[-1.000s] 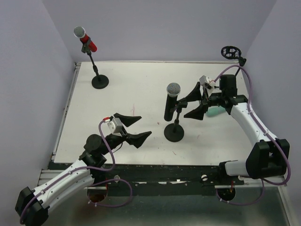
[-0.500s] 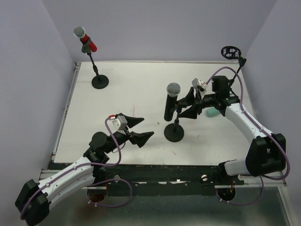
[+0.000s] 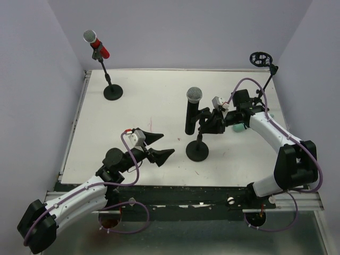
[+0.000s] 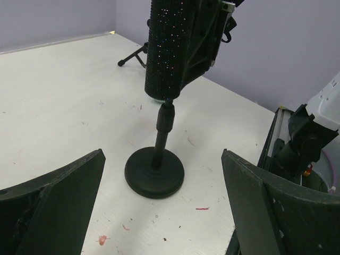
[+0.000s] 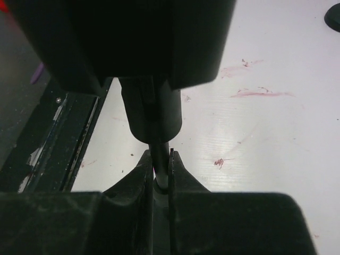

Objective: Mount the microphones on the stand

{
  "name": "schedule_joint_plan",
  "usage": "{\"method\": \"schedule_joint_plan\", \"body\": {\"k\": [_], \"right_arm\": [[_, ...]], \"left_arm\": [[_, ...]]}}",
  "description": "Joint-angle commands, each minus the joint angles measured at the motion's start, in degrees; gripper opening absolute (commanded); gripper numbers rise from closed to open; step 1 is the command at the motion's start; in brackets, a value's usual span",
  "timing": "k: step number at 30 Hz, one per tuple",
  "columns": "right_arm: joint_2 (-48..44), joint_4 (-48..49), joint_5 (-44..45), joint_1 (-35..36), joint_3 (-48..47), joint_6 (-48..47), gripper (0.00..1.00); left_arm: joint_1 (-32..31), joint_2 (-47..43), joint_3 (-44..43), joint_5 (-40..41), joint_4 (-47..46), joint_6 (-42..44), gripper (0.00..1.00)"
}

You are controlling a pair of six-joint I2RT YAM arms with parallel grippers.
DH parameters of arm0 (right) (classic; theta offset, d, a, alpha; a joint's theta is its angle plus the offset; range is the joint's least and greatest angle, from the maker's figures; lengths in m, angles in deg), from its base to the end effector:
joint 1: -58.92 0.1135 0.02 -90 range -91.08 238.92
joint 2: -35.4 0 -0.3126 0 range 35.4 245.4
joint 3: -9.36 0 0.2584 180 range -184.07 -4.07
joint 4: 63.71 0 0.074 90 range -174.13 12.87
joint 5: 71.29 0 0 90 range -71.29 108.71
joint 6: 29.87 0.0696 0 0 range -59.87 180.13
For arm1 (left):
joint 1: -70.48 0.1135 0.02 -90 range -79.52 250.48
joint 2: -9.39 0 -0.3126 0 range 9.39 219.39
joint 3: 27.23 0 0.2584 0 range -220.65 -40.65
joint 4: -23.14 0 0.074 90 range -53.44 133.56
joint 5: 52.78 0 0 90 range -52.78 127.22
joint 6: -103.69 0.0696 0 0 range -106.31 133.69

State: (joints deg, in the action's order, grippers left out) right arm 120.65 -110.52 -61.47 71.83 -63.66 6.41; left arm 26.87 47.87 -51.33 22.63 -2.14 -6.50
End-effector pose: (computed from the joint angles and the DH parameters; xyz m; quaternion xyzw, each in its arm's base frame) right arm 0.2682 0.1318 0.2967 -0.5486 0.5217 0.5105 0.4078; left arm 0.1069 -0.1261 0.2706 0.2241 0.5986 -0.4728 0.6066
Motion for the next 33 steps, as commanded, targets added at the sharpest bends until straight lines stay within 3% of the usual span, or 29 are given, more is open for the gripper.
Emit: {"method": "schedule_joint_plan", "body": {"k": [1, 5, 7, 10, 12, 19, 26, 33], "right_arm": [[0.4, -5.3, -0.8, 0.4, -1.5, -4.5, 0.11], [0.2, -1.6, 0.8, 1.6, -2.8, -0.5, 0.06], [-0.3, 5.9, 3.4, 2.2, -3.1, 6.6, 0.04], [-2.1, 25.8, 10.4, 2.6, -1.4, 23.4, 0.04], [-1.2, 36.1, 15.6, 2.6, -2.1, 29.6, 0.04], [11.7, 47.8, 28.9, 2.5, -17.5, 41.8, 0.04], [24.5, 53.6, 42.4, 2.5, -31.4, 45.1, 0.04], [30.5, 55.5, 49.3, 2.4, -36.6, 42.1, 0.04]], "left_arm": [[0.1, -1.5, 0.7, -1.0, -1.0, 0.1, 0.98], [0.1, -4.5, -0.4, 0.4, 2.9, 0.9, 0.98], [0.1, -6.7, -1.4, 1.4, 6.1, 1.7, 0.98], [0.0, -10.5, -3.2, 2.3, 11.4, 3.5, 0.98], [0.1, -13.2, -4.5, 3.2, 15.7, 5.1, 0.98], [0.1, -20.0, -12.7, 11.5, 34.5, 18.1, 0.98], [0.2, -20.5, -20.8, 18.6, 45.9, 30.5, 0.98], [0.2, -20.2, -17.0, 25.8, 47.5, 36.3, 0.98]]}}
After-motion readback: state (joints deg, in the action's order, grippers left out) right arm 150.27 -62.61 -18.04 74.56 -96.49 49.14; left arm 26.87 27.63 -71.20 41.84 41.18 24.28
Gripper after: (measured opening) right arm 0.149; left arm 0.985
